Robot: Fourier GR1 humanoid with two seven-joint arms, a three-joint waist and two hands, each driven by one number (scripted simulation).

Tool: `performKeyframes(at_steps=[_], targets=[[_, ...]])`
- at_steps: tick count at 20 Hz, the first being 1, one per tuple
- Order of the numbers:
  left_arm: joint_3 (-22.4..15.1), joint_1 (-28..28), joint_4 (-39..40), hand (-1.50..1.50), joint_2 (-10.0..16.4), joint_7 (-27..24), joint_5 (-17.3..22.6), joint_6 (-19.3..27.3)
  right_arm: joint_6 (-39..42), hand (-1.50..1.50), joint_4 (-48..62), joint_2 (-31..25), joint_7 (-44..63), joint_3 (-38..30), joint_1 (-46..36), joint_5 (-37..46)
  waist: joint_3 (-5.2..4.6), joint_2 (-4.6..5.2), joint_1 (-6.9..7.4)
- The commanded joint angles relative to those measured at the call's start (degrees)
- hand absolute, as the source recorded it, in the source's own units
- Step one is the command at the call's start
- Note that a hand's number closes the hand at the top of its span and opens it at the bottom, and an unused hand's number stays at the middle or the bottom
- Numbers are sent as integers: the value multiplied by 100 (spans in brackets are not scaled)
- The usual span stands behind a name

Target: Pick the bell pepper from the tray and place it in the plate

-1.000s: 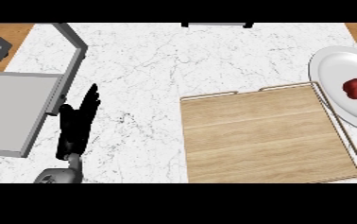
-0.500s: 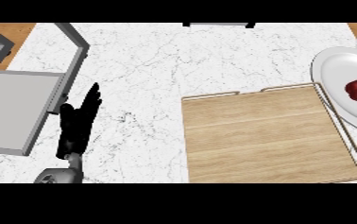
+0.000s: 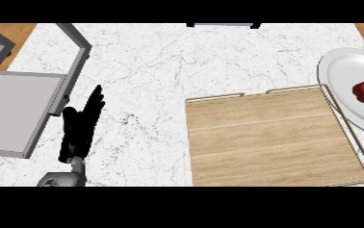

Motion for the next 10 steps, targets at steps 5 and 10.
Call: performKeyframes(at_steps=[5, 10], targets=[[-36, -100, 49, 0, -39, 39, -92, 39, -137, -150, 92, -165, -270, 31, 326, 14, 6, 14, -7], [208, -35, 140, 0, 84, -67, 97, -75, -395, -150, 132, -211, 19, 61, 177, 35, 2, 11, 24]])
